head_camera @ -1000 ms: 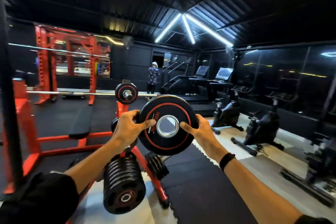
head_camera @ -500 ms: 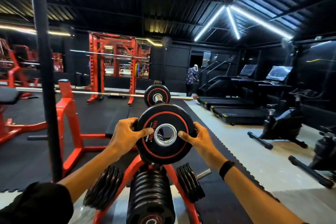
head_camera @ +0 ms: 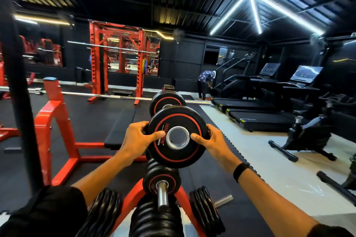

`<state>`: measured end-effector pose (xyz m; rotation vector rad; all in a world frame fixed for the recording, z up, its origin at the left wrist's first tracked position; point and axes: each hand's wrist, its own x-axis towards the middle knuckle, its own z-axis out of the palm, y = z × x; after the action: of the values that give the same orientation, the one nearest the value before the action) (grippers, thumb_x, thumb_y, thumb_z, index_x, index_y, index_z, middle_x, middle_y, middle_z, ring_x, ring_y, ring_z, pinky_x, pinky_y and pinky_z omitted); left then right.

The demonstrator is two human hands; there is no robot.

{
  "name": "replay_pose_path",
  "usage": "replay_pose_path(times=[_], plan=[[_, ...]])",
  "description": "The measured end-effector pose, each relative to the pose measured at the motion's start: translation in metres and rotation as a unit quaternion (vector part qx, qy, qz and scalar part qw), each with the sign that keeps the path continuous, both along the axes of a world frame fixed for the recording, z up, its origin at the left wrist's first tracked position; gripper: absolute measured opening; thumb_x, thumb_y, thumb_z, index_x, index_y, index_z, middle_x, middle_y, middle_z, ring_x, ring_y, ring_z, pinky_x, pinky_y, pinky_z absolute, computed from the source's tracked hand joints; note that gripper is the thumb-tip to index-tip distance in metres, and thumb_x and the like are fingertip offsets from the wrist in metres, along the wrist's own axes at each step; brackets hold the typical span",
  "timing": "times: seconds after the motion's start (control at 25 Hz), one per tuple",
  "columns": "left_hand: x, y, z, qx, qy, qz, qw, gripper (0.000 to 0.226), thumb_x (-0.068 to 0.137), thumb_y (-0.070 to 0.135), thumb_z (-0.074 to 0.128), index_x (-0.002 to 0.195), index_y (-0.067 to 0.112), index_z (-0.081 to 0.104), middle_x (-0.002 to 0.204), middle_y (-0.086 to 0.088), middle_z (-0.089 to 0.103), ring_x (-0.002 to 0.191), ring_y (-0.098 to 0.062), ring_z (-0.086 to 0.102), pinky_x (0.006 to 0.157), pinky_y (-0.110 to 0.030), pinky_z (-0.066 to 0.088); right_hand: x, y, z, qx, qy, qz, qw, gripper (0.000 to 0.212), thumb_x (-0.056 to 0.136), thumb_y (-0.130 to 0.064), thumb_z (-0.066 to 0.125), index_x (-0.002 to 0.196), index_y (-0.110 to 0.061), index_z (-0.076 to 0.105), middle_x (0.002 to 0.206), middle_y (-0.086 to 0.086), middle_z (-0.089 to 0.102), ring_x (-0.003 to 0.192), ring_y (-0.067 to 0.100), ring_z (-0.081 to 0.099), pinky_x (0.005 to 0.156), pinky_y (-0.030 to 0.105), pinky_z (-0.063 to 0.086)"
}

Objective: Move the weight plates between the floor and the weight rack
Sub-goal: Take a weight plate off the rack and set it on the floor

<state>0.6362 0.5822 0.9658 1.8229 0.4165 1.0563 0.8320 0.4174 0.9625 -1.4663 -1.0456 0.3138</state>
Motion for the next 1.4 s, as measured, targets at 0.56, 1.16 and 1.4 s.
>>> replay_pose_path(times=[0.56, 1.16, 1.4], plan=[[0.095, 0.119, -0.018, 0.062, 0.030, 0.080, 0.994, 0.045, 0.057, 0.054, 0.084, 0.087, 0.020, 0.076, 0.080, 0.005, 0.077, 0.076, -0.014, 0.075, 0.070, -0.035, 0.061, 0.121, 0.133, -0.017, 0.001, -0.020, 0.090, 0.996, 0.040, 0.079, -0.026, 0.078, 0.109, -0.005, 0.061, 0.103, 0.006, 0.072, 0.094, 0.014, 0.070, 0.079, 0.028, 0.058], [0.162, 0.178, -0.018, 0.097, 0.206, 0.289, 0.930, 0.132, 0.060, 0.064, 0.079, 0.157, 0.015, 0.005, 0.163, -0.023, 0.001, 0.144, -0.047, 0.024, 0.109, -0.064, 0.032, 0.136, 0.214, -0.039, -0.040, -0.310, -0.271, 0.910, 0.077, 0.085, -0.069, 0.049, 0.136, -0.012, 0.045, 0.145, 0.019, 0.034, 0.130, 0.035, 0.034, 0.108, 0.054, 0.033], [0.168, 0.196, -0.023, 0.083, 0.137, 0.258, 0.953, 0.148, 0.052, 0.056, 0.087, 0.156, 0.022, -0.012, 0.165, -0.014, -0.005, 0.150, -0.036, 0.014, 0.117, -0.058, 0.026, 0.150, 0.213, -0.023, 0.024, -0.182, -0.271, 0.945, 0.115, 0.058, -0.039, 0.092, 0.147, -0.010, 0.025, 0.157, 0.018, 0.020, 0.146, 0.035, 0.018, 0.116, 0.050, 0.018]])
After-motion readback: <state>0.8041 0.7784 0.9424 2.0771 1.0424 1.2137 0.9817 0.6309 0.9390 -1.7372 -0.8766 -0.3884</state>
